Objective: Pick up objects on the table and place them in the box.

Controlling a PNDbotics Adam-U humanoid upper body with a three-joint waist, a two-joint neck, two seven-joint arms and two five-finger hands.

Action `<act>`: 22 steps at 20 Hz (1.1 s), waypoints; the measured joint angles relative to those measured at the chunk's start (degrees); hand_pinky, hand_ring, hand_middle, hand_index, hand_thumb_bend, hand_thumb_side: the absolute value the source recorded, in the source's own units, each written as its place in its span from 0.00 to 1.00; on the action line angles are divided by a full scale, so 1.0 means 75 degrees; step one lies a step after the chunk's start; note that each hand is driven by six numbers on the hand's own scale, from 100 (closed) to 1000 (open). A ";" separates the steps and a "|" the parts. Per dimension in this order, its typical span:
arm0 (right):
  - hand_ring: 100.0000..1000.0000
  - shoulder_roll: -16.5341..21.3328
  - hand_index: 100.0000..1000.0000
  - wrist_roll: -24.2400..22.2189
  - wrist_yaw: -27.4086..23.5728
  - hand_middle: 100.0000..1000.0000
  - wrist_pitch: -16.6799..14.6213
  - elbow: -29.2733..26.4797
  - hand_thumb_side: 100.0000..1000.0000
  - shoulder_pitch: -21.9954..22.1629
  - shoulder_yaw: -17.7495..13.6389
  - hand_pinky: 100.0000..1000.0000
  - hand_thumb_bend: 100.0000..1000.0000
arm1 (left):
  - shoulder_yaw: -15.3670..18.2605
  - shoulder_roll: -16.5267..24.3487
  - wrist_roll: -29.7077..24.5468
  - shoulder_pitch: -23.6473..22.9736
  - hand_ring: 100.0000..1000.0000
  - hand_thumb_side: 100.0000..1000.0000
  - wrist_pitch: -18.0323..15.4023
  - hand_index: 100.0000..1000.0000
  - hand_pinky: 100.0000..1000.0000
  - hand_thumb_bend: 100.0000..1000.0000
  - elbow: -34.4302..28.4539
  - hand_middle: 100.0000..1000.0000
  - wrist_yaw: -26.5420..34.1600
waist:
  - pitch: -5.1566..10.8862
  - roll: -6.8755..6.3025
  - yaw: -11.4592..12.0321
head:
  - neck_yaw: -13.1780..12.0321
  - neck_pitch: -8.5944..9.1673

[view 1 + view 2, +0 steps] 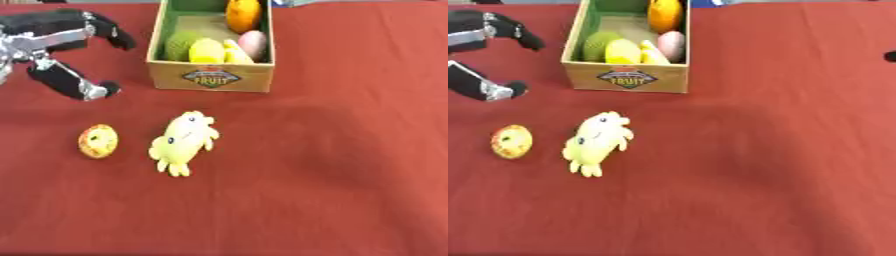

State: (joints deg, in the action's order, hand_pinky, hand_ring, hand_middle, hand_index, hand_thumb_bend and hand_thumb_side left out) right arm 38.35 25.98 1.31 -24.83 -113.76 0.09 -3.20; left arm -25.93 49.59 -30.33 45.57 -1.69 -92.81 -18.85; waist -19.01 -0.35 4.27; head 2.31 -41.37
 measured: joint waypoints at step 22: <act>0.62 -0.0246 0.77 0.0037 -0.0060 0.64 0.0090 0.0000 0.57 -0.0075 0.0000 0.77 0.00 | 0.0144 0.0749 -0.0463 -0.1751 0.81 0.00 0.2434 0.86 0.88 0.29 -0.1820 0.74 -0.0136 | -0.0104 0.0058 0.0037 | -0.0095 0.0003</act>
State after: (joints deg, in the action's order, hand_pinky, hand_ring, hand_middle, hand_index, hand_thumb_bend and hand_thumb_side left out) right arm 36.51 26.26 0.86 -24.15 -113.76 -0.48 -3.20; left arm -24.85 55.21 -33.80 32.44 16.56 -106.46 -19.87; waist -19.79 0.09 4.54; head 1.59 -41.35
